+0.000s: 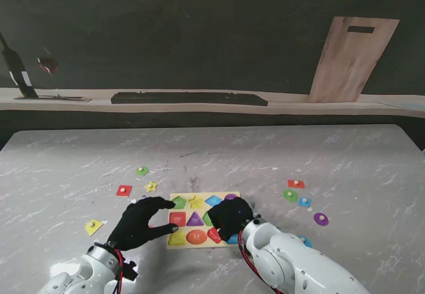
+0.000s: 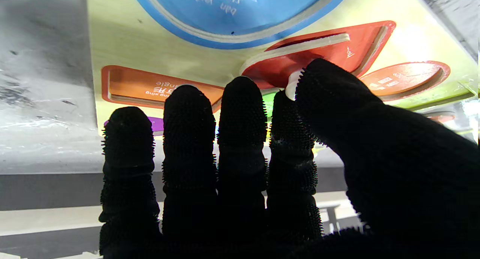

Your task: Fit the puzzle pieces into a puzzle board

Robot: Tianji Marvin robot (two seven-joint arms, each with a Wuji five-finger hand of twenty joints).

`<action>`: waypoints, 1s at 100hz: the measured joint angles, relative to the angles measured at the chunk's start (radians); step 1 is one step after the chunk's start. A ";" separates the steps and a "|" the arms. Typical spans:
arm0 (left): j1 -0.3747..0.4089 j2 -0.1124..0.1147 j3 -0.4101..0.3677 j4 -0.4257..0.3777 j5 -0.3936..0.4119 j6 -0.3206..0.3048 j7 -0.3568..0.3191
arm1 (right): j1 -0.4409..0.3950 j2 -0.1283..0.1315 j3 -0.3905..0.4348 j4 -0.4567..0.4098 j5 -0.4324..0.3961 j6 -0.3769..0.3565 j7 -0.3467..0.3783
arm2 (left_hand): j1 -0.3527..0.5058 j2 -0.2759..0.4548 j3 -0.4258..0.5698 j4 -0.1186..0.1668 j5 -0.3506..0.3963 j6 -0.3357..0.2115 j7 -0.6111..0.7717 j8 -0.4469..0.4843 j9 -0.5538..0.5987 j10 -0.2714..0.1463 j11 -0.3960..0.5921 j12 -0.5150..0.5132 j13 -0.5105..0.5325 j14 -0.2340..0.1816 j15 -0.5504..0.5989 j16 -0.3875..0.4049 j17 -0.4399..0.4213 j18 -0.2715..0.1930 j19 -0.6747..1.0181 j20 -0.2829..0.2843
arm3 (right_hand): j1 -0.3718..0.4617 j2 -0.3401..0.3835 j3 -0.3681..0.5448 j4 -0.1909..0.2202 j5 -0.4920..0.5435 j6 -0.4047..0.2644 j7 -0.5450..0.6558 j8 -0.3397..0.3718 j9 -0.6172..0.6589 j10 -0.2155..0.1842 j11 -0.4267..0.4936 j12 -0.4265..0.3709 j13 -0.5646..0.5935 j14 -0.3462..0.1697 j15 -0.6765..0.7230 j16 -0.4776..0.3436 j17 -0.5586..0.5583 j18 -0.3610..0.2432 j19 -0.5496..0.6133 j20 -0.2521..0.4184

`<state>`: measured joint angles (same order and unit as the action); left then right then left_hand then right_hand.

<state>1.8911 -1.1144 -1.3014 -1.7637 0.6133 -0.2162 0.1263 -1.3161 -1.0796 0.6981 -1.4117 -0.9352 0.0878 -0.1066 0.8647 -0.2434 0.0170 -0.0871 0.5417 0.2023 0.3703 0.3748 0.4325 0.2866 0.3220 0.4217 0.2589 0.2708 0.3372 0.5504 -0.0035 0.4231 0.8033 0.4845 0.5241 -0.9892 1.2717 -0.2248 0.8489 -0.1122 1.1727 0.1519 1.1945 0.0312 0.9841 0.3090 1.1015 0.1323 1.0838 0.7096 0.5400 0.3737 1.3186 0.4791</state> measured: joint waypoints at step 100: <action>0.000 0.000 0.002 0.001 -0.004 0.001 -0.002 | 0.014 0.005 -0.031 -0.003 -0.046 -0.032 0.015 | 0.000 0.004 0.000 0.000 0.000 0.000 -0.010 0.000 0.000 0.000 -0.010 -0.001 0.000 0.000 -0.001 -0.010 -0.002 0.000 -0.011 0.004 | 0.000 0.019 0.000 0.001 -0.009 0.013 0.018 0.029 -0.001 0.000 0.003 0.000 -0.001 0.000 0.002 0.002 -0.012 0.000 0.002 0.001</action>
<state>1.8908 -1.1143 -1.2999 -1.7625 0.6097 -0.2155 0.1240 -1.3025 -1.0748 0.6670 -1.4147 -0.9809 0.0562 -0.0918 0.8647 -0.2389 0.0171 -0.0871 0.5417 0.2022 0.3603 0.3748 0.4325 0.2866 0.3121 0.4205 0.2590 0.2706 0.3362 0.5400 -0.0051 0.4232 0.7924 0.4885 0.5241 -0.9699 1.2713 -0.2237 0.8398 -0.0991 1.1911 0.1805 1.1936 0.0313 0.9868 0.3090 1.1000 0.1323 1.0858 0.7112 0.5285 0.3737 1.3205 0.4804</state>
